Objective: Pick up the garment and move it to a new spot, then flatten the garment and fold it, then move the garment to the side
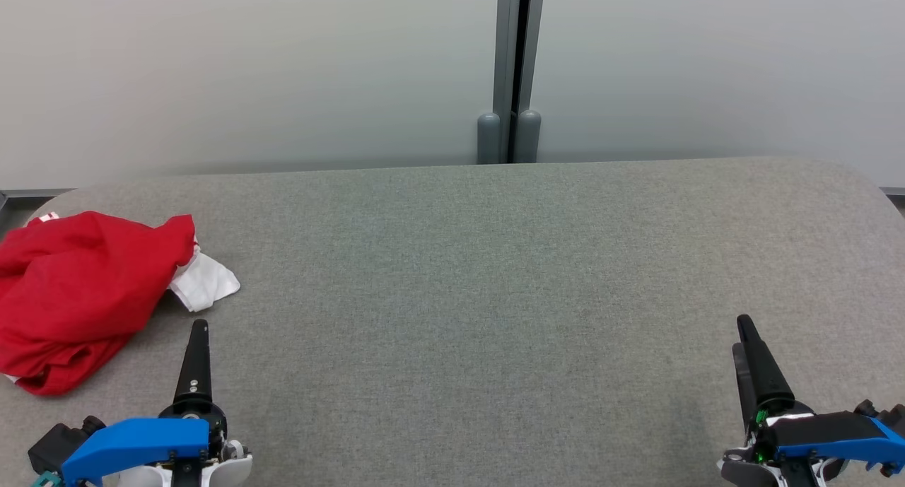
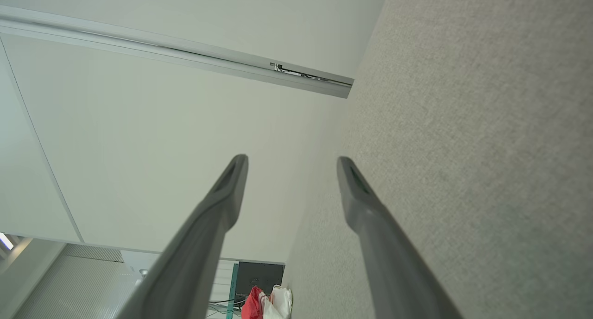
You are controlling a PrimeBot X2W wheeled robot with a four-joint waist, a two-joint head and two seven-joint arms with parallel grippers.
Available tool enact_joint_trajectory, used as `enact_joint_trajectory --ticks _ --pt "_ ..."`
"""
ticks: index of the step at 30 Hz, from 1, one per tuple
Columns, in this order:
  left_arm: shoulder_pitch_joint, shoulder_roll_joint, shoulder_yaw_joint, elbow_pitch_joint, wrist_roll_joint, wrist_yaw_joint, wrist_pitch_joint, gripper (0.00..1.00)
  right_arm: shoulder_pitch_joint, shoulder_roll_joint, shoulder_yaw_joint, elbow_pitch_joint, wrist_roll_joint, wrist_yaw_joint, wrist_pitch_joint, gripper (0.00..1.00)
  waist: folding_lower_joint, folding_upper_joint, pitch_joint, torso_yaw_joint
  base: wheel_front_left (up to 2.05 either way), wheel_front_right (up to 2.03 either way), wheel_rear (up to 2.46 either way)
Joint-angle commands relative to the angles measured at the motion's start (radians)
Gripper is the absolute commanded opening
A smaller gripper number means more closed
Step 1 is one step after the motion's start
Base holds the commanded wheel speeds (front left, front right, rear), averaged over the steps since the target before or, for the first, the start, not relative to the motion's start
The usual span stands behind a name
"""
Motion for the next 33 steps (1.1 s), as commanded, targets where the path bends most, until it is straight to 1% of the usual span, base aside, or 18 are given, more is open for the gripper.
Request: enact_joint_trajectory --ticks 1,11,12,24,33 --pt "-0.032 0.005 -0.003 -0.021 0.046 0.009 -0.012 1.00 -0.017 -0.006 0.004 -0.023 -0.038 0.002 -0.014 1.00 0.0000 0.0000 0.000 0.000 0.00 0.00 0.00" --pt "-0.027 0.006 -0.036 -0.031 0.267 0.036 -0.052 1.00 -0.011 -0.007 0.023 -0.036 -0.188 0.003 -0.054 1.00 0.0000 0.0000 0.000 0.002 0.00 0.00 0.00" --pt "-0.027 0.006 -0.036 -0.031 0.267 0.036 -0.052 1.00 -0.011 -0.007 0.023 -0.036 -0.188 0.003 -0.054 1.00 0.0000 0.0000 0.000 0.002 0.00 0.00 0.00" --pt "-0.027 0.006 -0.066 -0.012 0.487 0.064 -0.095 1.00 -0.007 -0.009 0.042 -0.027 -0.382 0.003 -0.097 1.00 0.0000 0.0000 0.000 0.006 0.00 0.00 0.00" --pt "-0.030 0.007 -0.084 0.001 0.603 0.074 -0.123 1.00 -0.005 -0.010 0.052 -0.023 -0.494 0.003 -0.126 1.00 0.0000 0.0000 0.000 0.007 0.00 0.00 0.00"
